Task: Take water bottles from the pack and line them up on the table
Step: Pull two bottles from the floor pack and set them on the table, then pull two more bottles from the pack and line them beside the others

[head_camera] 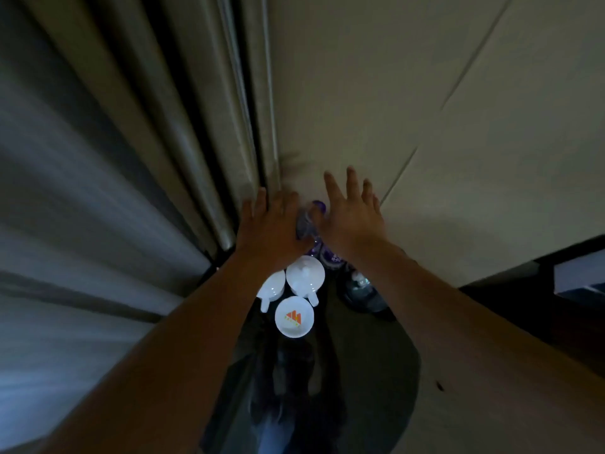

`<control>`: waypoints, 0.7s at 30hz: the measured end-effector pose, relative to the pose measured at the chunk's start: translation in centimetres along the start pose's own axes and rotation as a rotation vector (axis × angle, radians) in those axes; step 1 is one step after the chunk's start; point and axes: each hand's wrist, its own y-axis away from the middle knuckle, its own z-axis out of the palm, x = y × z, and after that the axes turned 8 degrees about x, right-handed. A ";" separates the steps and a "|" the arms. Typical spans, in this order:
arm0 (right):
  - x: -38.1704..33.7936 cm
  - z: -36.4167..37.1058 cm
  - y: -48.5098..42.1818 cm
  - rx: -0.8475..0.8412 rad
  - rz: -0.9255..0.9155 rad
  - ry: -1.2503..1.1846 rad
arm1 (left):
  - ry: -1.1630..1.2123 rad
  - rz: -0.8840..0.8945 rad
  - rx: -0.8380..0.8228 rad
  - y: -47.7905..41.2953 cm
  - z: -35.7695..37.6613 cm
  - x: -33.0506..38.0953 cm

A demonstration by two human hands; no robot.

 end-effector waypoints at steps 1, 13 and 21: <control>-0.9 -0.5 0.7 -0.014 -0.030 0.013 | -0.024 -0.010 0.012 0.9 -1.1 -0.2; -13.9 -6.5 14.6 0.062 -0.220 -0.101 | -0.116 -0.169 0.079 17.3 -13.7 -9.0; -27.1 -2.3 27.7 0.219 -0.321 -0.268 | -0.031 -0.284 0.148 34.5 -16.8 -15.5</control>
